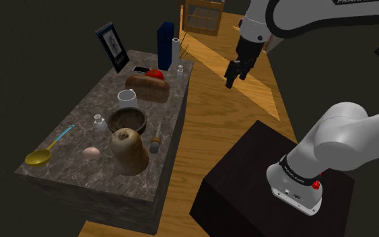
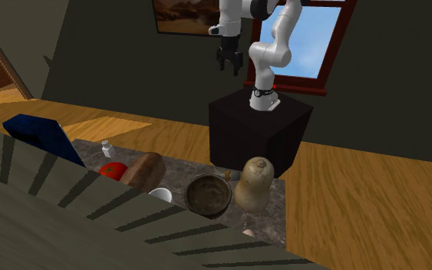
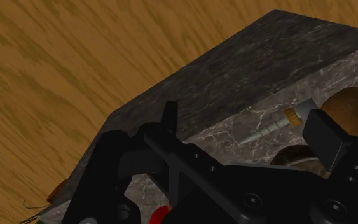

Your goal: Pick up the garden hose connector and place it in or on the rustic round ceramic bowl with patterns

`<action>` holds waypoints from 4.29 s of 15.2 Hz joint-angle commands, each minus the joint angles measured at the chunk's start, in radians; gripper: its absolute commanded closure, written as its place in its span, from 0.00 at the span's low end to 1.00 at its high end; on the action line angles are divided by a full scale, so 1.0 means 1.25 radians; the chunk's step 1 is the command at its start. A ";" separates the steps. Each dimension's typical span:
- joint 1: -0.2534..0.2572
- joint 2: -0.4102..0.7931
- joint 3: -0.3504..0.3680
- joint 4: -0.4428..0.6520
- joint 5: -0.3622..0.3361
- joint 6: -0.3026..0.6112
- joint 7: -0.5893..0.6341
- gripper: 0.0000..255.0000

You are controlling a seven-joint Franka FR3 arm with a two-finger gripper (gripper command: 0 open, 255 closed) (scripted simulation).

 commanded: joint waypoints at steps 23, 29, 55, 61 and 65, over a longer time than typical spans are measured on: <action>0.085 0.683 0.133 0.118 0.098 0.632 0.250 0.00; 0.125 0.876 0.123 0.253 0.079 0.711 0.315 0.00; 0.166 1.076 0.105 0.397 0.070 0.780 0.348 1.00; 0.166 1.044 0.106 0.385 0.071 0.760 0.351 1.00; 0.164 1.003 0.108 0.372 0.073 0.732 0.355 1.00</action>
